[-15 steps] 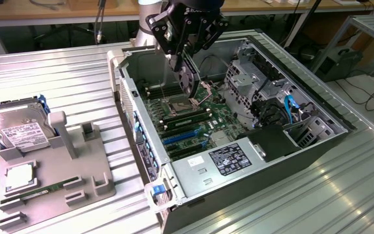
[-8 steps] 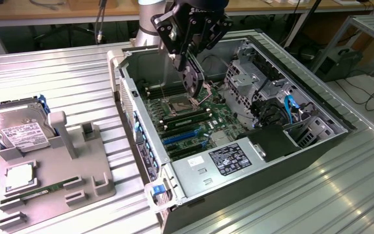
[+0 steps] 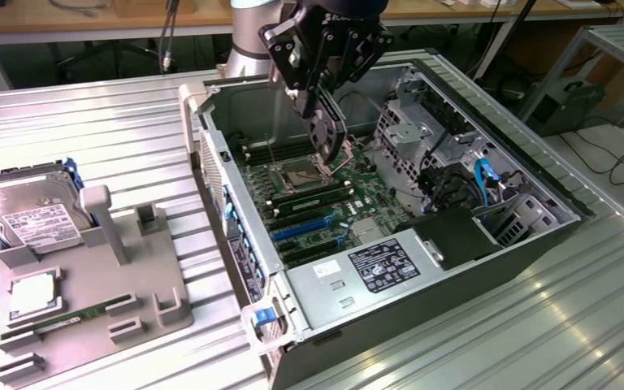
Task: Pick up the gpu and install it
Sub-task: 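Pick up the gpu and move the gpu toward the slot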
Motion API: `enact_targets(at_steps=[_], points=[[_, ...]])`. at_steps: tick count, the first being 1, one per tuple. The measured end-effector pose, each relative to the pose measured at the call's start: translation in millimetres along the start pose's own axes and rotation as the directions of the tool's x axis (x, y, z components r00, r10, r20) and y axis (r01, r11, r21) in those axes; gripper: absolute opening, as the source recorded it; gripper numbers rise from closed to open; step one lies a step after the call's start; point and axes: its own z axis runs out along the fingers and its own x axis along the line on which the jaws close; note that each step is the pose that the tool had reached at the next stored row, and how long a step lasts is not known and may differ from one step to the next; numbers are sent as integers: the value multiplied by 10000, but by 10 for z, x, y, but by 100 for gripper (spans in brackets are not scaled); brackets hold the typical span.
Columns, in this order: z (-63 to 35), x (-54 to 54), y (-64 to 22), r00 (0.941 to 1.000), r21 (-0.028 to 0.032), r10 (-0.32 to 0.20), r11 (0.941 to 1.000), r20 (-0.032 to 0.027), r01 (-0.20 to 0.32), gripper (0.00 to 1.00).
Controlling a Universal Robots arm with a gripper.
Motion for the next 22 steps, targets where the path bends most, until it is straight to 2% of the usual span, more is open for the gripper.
enact_targets(at_steps=[22], points=[[11,-176,-4,10000,1,0,10000,0,0,27]])
